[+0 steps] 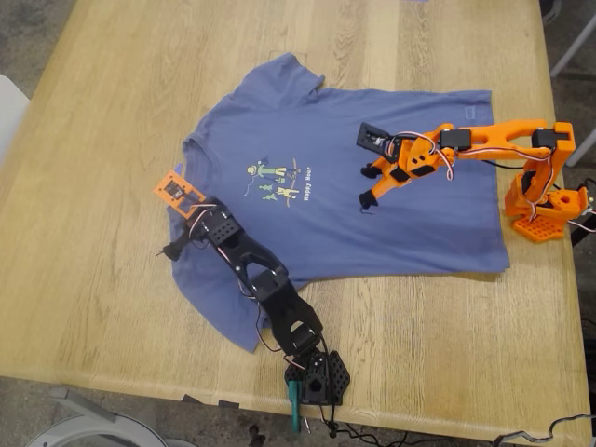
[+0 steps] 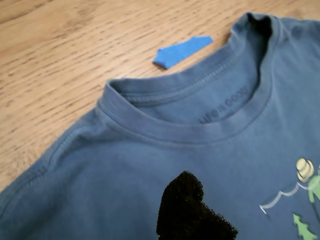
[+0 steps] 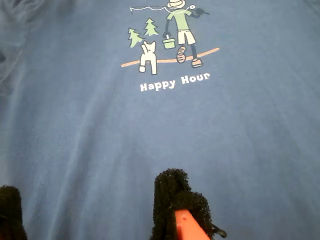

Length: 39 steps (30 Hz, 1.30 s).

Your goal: Fold a T-shirt

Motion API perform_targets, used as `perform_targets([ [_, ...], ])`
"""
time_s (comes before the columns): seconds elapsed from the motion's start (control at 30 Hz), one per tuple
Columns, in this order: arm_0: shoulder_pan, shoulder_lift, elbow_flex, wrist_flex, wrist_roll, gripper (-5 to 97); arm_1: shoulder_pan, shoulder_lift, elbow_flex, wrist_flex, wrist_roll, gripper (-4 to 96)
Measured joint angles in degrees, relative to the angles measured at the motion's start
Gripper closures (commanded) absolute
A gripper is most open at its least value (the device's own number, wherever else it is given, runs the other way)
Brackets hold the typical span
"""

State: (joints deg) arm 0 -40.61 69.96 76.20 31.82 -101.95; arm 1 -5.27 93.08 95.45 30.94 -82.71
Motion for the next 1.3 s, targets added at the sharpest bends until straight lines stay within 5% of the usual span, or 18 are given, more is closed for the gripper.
perform_targets([
  [0.8,1.1,-29.3,-27.9,-4.0,2.4,24,-1.9,-12.0,-7.2,-7.1,1.1,57.0],
  [1.0,1.3,-30.7,-30.0,-2.1,2.4,30,-1.5,-12.0,-6.4,-7.9,1.6,56.9],
  [1.3,1.9,-37.8,-41.8,6.1,1.8,52,0.1,-12.6,-2.4,-11.5,2.1,56.4],
])
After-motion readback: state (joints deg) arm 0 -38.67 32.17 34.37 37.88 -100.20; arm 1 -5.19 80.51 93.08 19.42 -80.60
